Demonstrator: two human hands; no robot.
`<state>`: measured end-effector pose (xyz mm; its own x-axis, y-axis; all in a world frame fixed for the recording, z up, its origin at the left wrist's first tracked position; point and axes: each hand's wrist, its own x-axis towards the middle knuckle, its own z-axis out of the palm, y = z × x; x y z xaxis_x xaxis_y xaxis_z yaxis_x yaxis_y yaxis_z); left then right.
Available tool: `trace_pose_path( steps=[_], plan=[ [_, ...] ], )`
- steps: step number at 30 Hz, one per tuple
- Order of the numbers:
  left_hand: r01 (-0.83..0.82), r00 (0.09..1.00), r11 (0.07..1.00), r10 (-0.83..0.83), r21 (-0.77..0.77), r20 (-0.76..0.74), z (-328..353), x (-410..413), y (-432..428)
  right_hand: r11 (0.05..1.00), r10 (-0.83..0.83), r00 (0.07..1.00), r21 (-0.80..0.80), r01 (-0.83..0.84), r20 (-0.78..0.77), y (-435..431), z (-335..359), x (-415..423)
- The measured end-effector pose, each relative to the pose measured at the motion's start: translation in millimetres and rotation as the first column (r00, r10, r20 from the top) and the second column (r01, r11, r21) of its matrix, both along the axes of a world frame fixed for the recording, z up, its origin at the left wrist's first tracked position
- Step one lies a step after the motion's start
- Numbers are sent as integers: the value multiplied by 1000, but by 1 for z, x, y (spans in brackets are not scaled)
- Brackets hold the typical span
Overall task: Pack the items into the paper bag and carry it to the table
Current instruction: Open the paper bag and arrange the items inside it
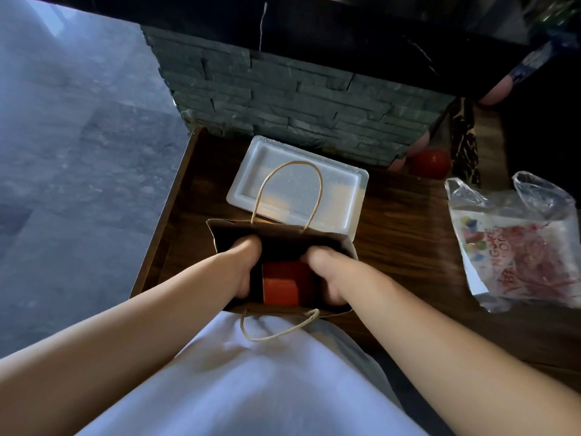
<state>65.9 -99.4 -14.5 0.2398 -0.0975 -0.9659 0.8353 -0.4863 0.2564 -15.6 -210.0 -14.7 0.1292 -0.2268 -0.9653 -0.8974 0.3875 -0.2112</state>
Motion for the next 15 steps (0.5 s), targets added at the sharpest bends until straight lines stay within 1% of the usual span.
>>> trace_pose_path(
  steps=[4,6,7,10,12,14,15],
  plan=[
    [-134,991,991,133,13,23,6,8,13,998,40,998,-40,-38,39,0,3,4],
    [-168,986,986,168,3,15,12,11,17,993,103,992,-60,-99,72,2,10,7],
    [-178,984,984,178,-7,9,14,12,19,985,161,983,-84,-153,86,3,12,9],
    [-226,974,973,226,-37,-8,24,17,25,923,367,919,-178,-341,146,13,24,17],
    [-247,969,969,247,-10,6,30,19,29,872,478,863,-203,-445,164,25,28,26],
    [-275,961,961,275,11,9,33,20,33,847,526,826,-207,-490,200,38,24,34],
    [-295,956,955,295,18,6,34,20,33,846,529,825,-206,-493,198,45,25,38]
  ],
)
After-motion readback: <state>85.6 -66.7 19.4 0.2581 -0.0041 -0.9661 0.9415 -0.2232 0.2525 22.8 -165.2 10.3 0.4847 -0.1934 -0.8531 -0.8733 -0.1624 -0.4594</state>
